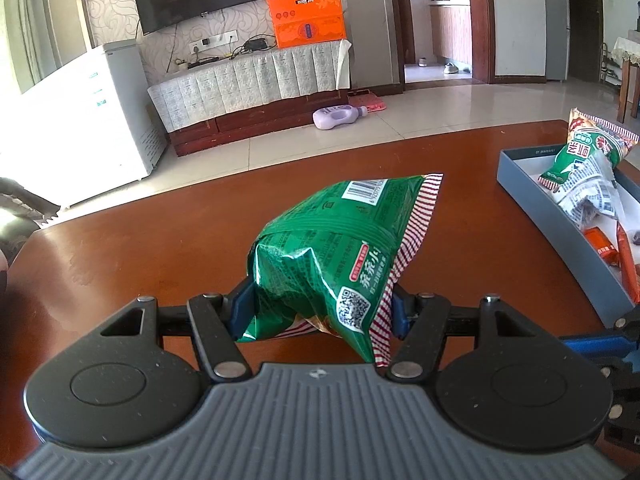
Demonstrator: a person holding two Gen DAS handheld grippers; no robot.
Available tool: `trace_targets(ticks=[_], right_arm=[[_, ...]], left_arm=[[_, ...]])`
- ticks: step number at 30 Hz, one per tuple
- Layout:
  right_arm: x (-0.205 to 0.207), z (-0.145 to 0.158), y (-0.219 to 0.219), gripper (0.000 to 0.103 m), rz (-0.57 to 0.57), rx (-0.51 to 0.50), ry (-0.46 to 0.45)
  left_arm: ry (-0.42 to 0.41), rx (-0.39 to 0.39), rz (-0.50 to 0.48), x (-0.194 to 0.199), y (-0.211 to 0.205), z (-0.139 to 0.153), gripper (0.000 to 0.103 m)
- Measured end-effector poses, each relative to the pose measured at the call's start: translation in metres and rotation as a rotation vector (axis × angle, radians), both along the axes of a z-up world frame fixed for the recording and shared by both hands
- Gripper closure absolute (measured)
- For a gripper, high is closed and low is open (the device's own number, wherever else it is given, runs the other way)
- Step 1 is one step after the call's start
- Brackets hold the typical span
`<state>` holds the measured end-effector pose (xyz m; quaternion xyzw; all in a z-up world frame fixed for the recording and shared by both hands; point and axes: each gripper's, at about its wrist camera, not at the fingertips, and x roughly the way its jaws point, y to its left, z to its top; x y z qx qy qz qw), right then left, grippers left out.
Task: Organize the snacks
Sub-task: 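Close left gripper on the green chip bag while right gripper grasps the pink stick packet, then carry the chip bag in left gripper and stick packet in right gripper over the box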
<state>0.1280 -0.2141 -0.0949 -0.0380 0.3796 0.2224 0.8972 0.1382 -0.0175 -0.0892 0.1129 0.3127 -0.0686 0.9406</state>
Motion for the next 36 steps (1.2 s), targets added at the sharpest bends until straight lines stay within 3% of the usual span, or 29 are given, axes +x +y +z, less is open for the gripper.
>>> trace_targets(ticks=[7,10,14,17,18,25,36], right_arm=[[0.006,-0.01,0.006,0.084,-0.031,0.01,0.024],[0.008,-0.017,0.018,0.067,-0.028,-0.023,0.031],[0.009,-0.023,0.033,0.066,0.004,-0.065,0.027],[0.009,-0.023,0.036,0.067,0.012,-0.072,0.028],[0.009,-0.023,0.037,0.074,0.02,-0.072,0.03],[0.0,-0.015,0.039,0.088,0.06,-0.085,0.002],[-0.004,-0.004,0.018,0.089,0.024,-0.026,-0.016]], left_arm=[[-0.008,-0.027,0.005,-0.015,0.003,0.004,0.034],[-0.011,-0.025,0.004,-0.02,0.004,0.003,0.034],[-0.008,-0.03,0.013,-0.024,0.014,0.004,0.034],[-0.013,-0.037,0.021,-0.027,0.017,0.007,0.034],[-0.013,-0.043,0.025,-0.029,0.018,0.007,0.034],[-0.03,-0.051,0.025,-0.039,0.015,0.012,0.034],[-0.03,-0.044,0.02,-0.042,0.011,0.014,0.034]])
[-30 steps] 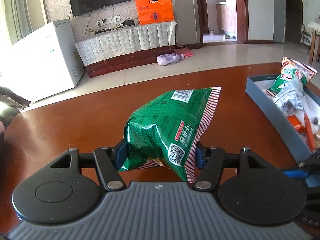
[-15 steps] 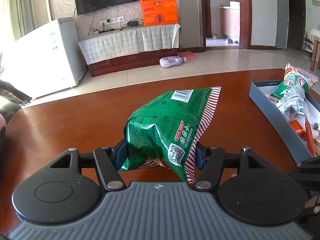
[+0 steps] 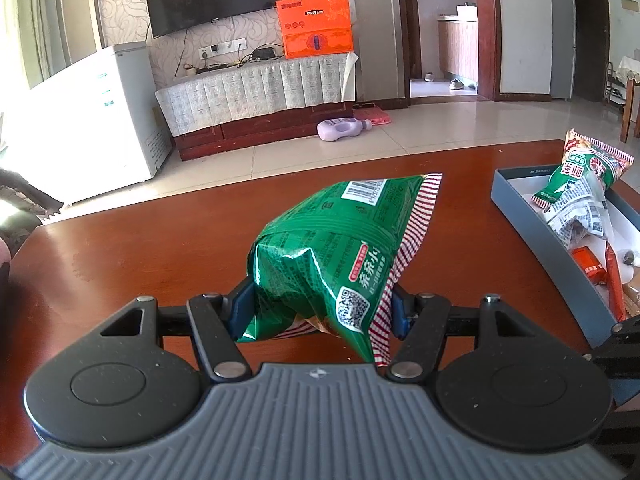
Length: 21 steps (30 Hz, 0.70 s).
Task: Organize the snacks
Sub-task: 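Carry the chip bag in left gripper and stick packet in right gripper over the box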
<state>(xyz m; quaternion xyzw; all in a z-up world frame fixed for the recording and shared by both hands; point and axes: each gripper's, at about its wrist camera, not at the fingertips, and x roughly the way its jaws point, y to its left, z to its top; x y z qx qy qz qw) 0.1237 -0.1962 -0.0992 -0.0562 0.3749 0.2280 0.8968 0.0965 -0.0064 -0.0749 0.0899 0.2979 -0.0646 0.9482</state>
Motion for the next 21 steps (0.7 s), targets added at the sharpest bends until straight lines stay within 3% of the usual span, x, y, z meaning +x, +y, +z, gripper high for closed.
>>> trace_targets(ticks=[8,11,14,16,17,21], right_arm=[[-0.005,0.005,-0.011,0.09,0.001,0.035,0.023],[-0.005,-0.007,-0.009,0.09,0.004,-0.013,0.044],[-0.005,-0.013,-0.01,0.085,-0.001,-0.042,0.057],[-0.005,-0.013,-0.01,0.068,-0.016,-0.05,0.055],[-0.005,-0.014,-0.01,0.065,-0.025,-0.057,0.051],[-0.005,-0.016,-0.002,0.063,-0.009,-0.066,0.063]], left_arm=[[0.004,0.001,-0.01,0.006,0.003,0.004,0.034],[0.004,0.003,-0.019,0.009,0.001,0.003,0.034],[0.009,0.007,-0.03,0.013,0.0,0.003,0.034],[0.01,0.012,-0.037,0.016,0.001,0.003,0.034],[0.011,0.01,-0.04,0.017,0.001,0.003,0.034],[0.016,0.013,-0.055,0.022,0.001,0.002,0.034]])
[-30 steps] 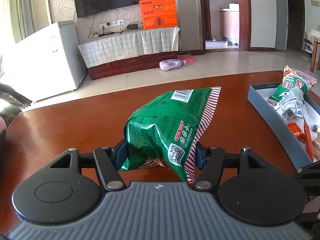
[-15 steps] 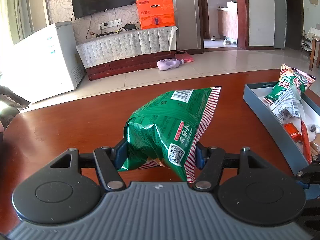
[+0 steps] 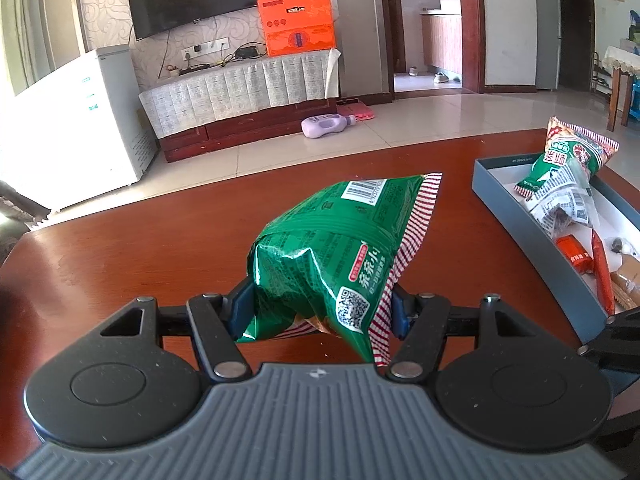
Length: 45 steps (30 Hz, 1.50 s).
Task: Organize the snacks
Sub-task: 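Carry the chip bag in left gripper and stick packet in right gripper over the box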
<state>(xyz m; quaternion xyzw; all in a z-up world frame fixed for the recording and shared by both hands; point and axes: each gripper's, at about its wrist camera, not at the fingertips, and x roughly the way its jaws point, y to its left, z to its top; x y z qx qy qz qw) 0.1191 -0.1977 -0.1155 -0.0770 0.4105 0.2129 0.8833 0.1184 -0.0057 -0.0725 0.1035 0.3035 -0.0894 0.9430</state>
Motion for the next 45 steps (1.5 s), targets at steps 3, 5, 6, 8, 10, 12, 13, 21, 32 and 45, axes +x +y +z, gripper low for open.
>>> trace_targets(ticks=[3,5,6,8,10,12,13,21,32,45], right_arm=[[-0.001,0.002,0.007,0.064,0.022,-0.029,-0.02],[-0.002,0.004,0.01,0.084,0.049,-0.024,-0.009],[-0.003,0.005,0.013,0.084,0.062,-0.039,-0.018],[-0.007,0.007,0.016,0.086,0.083,-0.038,-0.023],[-0.009,0.011,0.016,0.086,0.088,-0.026,-0.033],[-0.011,0.016,0.012,0.086,0.081,-0.003,-0.04],[-0.012,0.018,0.008,0.086,0.077,0.008,-0.043],[-0.021,0.037,-0.013,0.086,0.04,0.089,-0.085],[-0.032,0.048,-0.048,0.086,-0.012,0.164,-0.122],[-0.047,0.06,-0.095,0.086,-0.108,0.226,-0.156]], left_arm=[[0.004,0.009,-0.009,0.004,0.001,-0.002,0.034],[0.008,0.015,-0.012,0.006,0.001,-0.004,0.034],[0.009,0.019,-0.013,0.008,0.0,-0.003,0.034],[0.012,0.022,-0.009,0.011,0.001,-0.004,0.034],[0.014,0.02,-0.002,0.013,0.001,-0.005,0.034],[0.01,0.018,-0.001,0.015,-0.001,-0.006,0.034],[0.005,0.019,-0.001,0.015,-0.002,-0.006,0.034],[-0.013,0.018,0.019,0.012,-0.009,-0.008,0.034],[-0.059,0.042,0.013,0.004,-0.033,0.002,0.034],[-0.093,0.006,-0.079,-0.017,-0.096,0.021,0.034]])
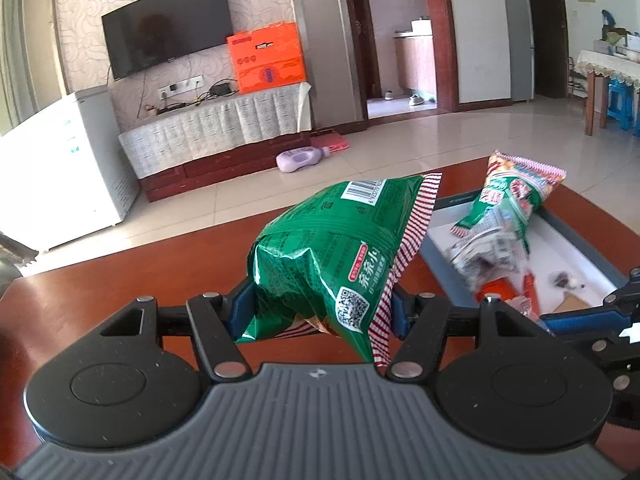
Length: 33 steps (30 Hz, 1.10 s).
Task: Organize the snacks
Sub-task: 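Carry the chip bag in left gripper and stick packet in right gripper over the box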
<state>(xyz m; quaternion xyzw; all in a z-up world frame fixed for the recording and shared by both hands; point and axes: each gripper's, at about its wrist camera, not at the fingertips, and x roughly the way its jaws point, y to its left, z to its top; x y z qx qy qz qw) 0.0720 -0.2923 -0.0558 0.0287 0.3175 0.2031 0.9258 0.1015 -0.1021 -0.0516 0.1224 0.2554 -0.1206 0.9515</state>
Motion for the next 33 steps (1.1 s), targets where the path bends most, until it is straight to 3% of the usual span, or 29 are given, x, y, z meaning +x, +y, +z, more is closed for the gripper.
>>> trace_targets(ticks=[7,20,33], right_arm=[[-0.001,-0.003,-0.038,0.086,-0.078,0.012,0.018],[0.003,-0.022,-0.094,0.086,-0.204,-0.022,0.101],[0.012,-0.035,-0.11,0.086,-0.235,-0.037,0.159]], left_arm=[[0.003,-0.02,-0.041,0.006,-0.027,0.007,0.034],[0.046,-0.05,-0.195,0.009,-0.137,-0.016,0.034],[0.007,0.016,-0.264,0.004,-0.206,-0.044,0.026]])
